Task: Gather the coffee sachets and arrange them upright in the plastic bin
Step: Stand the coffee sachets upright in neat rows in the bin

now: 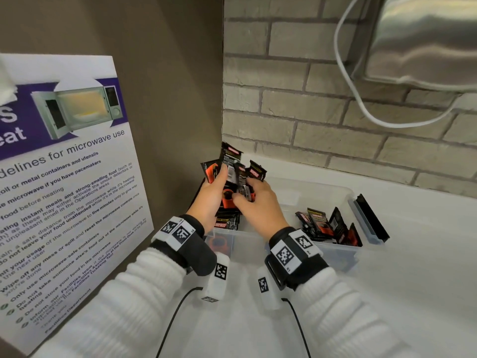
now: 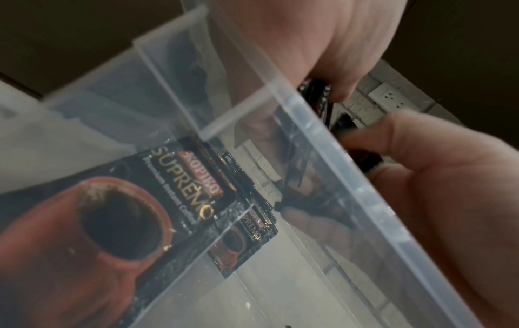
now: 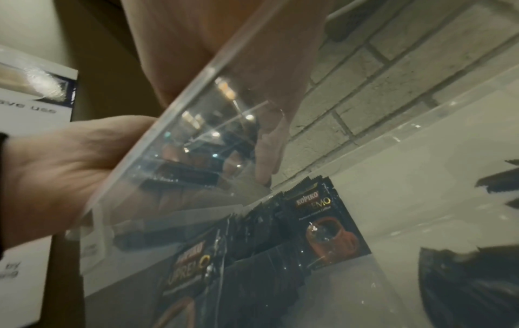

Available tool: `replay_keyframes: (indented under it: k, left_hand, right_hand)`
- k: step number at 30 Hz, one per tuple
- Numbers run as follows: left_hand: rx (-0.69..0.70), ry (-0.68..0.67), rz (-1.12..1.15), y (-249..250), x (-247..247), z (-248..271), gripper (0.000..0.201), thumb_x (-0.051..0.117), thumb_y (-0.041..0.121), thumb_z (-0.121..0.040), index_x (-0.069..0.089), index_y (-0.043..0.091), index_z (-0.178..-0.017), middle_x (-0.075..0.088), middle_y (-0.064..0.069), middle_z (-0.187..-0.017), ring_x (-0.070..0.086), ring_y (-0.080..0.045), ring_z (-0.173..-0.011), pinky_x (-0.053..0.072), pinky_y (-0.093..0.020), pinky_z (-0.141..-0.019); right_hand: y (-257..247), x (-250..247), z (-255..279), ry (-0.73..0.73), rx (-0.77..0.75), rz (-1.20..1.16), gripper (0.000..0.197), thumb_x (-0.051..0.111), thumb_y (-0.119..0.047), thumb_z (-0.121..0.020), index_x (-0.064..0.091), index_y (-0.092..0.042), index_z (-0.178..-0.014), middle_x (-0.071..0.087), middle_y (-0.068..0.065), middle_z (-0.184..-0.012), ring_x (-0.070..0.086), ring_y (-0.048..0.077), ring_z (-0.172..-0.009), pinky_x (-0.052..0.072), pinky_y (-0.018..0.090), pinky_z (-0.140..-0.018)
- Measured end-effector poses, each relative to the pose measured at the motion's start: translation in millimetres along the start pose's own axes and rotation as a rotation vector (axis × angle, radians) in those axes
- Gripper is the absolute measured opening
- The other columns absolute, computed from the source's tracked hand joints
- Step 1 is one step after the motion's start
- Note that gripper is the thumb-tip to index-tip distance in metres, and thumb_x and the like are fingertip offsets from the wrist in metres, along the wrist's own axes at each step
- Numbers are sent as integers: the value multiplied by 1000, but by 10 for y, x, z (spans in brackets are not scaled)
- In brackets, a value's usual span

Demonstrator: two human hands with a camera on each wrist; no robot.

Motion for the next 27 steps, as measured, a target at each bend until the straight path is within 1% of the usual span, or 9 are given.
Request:
replay_keyframes:
  k: [2, 3, 7, 9, 14, 18, 23, 25, 27]
  left_hand:
    - [-10, -14, 12, -18, -11, -1, 42, 46, 41, -95, 60, 11, -121, 69, -14, -108, 67, -29, -97, 52, -42, -87]
    - [-10, -19, 11, -24, -14, -2, 40, 47, 40, -95, 62, 10, -118, 70, -15, -103, 67, -31, -94, 52, -43, -86]
    - [4, 64, -19, -15, -19, -2, 32, 50, 35, -94, 62, 13, -115, 71, -13, -105, 67, -29, -100, 53, -45, -90]
    - [11, 101, -18, -28, -30, -19, 32, 54, 36, -92, 63, 15, -115, 70, -11, -108, 66, -28, -103, 49, -50, -95]
    - [34, 151, 5, -14, -40, 0, 27, 57, 28, -92, 62, 17, -116, 70, -5, -111, 65, -25, -105, 48, -49, -96]
    - [48, 178, 8, 3, -45, 10, 27, 57, 22, -92, 60, 15, -118, 69, -5, -111, 66, -22, -101, 51, -47, -92]
    - [55, 179, 3, 3, -41, 20, 25, 57, 18, -91, 60, 14, -116, 69, -6, -111, 67, -22, -99, 53, -45, -89]
    - [100, 202, 5, -3, -39, 14, 28, 59, 16, -90, 57, 15, -118, 68, -7, -112, 67, -22, -99, 53, -45, -89]
    - [243, 293, -33, 17, -27, 50, 26, 62, 12, -88, 55, 25, -109, 67, -3, -108, 65, -17, -100, 52, -40, -90]
  right_hand:
    - [11, -25, -15, 36, 123, -252, 20, 44, -12, -93, 55, -27, -100, 60, 5, -103, 59, 15, -83, 51, 34, -82]
    - [31, -43, -32, 54, 202, -407, 23, 38, -8, -96, 53, -24, -102, 60, 7, -102, 60, 15, -78, 53, 34, -77]
    - [87, -132, -81, 115, 300, -788, 39, 33, 6, -95, 42, -16, -125, 55, 9, -113, 62, 25, -98, 59, 38, -70]
    - [106, -139, -89, 124, 301, -832, 41, 36, 8, -93, 43, -18, -123, 56, 8, -115, 62, 26, -102, 59, 38, -69]
    - [129, -177, -85, 117, 314, -793, 36, 46, 5, -91, 44, -19, -118, 60, 1, -103, 64, 20, -87, 58, 39, -72]
    - [141, -179, -72, 138, 304, -833, 49, 44, 10, -89, 39, -20, -128, 59, 6, -114, 64, 25, -96, 57, 43, -75]
    - [139, -161, -76, 88, 274, -887, 55, 39, 14, -89, 40, -27, -125, 58, 2, -112, 62, 23, -99, 57, 44, -72]
    - [123, -157, -75, 68, 273, -907, 57, 38, 15, -89, 38, -26, -128, 57, 1, -111, 61, 21, -98, 57, 44, -73]
    - [109, -150, -76, 47, 281, -926, 56, 38, 14, -90, 36, -25, -129, 56, 0, -108, 61, 20, -96, 56, 42, -74]
Point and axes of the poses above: each hand's wrist, its own z-axis away from the middle knuckle, its own x-axis out of the palm, y = z × x, the point moved 2 cm from there along -z, towards the middle knuckle
